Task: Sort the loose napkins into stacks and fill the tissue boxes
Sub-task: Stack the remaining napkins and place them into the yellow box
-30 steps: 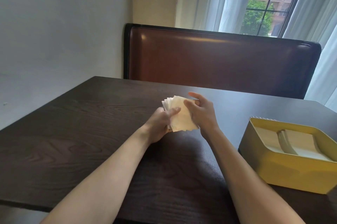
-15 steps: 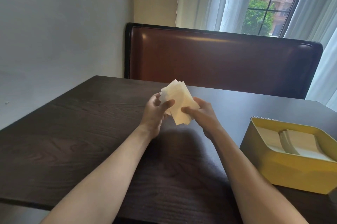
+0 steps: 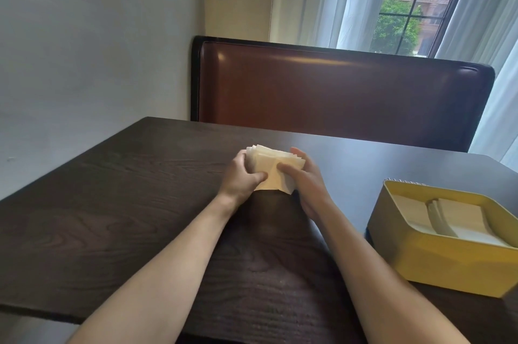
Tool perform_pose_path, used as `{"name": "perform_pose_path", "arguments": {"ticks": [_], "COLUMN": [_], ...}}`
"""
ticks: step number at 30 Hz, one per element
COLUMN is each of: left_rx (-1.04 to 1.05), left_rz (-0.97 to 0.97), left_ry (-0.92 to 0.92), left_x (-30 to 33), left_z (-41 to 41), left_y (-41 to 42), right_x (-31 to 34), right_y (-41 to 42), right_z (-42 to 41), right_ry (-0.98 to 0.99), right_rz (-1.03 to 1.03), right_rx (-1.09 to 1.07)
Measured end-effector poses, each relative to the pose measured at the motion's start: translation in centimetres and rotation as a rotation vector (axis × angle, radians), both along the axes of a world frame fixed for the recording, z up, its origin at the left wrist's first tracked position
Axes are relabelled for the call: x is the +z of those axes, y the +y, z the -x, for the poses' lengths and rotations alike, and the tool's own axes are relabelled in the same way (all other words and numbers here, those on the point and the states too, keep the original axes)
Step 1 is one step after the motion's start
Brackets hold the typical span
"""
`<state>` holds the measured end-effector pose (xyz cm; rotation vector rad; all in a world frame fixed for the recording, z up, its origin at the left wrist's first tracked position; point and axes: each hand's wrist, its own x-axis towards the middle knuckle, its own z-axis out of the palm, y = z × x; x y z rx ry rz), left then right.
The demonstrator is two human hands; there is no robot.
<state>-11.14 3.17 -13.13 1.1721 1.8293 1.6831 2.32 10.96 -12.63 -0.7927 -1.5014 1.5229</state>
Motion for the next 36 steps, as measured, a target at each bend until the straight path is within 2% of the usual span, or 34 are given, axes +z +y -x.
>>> {"name": "perform_pose_path", "arguments": {"ticks": [6,10,14,16,21,25,28,31,36], "left_rx": [0.082,0.268,0.412,0.458,0.435,0.421,0.393,0.28,0.306], "left_rz": [-0.1,-0.1,0.028,0.023,-0.142,-0.132,-0.147,-0.116,-0.118], "left_ry": [-0.196,-0.302,-0.206,-0.183,-0.292,-0.217,-0.274,-0.189,-0.121], "left_x": [0.6,0.7,1.1,1.0,0.8,0.9,0.7,0.4,0.5], "left_z": [-2.0,-3.5,-4.3,-4.0,-4.1,-4.5,-4.0,-4.6,-4.4], "left_y": [-0.1,1.1,1.5,1.5,1.4,1.6,1.6,1.8,1.7], "right_x": [-0.4,-0.3,-0.2,-0.2,-0.1,0.1,0.0,0.2,0.6], "right_y": [-0.4,-0.9,-1.3,-1.4,-1.7,-2.0,-1.9,-2.0,-2.1], "right_z": [1.2,2.2,2.8,3.0,3.1,3.1,2.8,3.0,2.2], "right_ry": [-0.018,0.034,0.025,0.003,-0.02,-0.06,-0.087,-0.152,-0.187], "right_rz": [0.029,0.073,0.059,0.032,0.036,-0.021,-0.02,-0.096,-0.15], "right_rx": [-0.102,-0.218,-0.309,-0.359,-0.392,-0.413,-0.442,-0.421,-0.537]}}
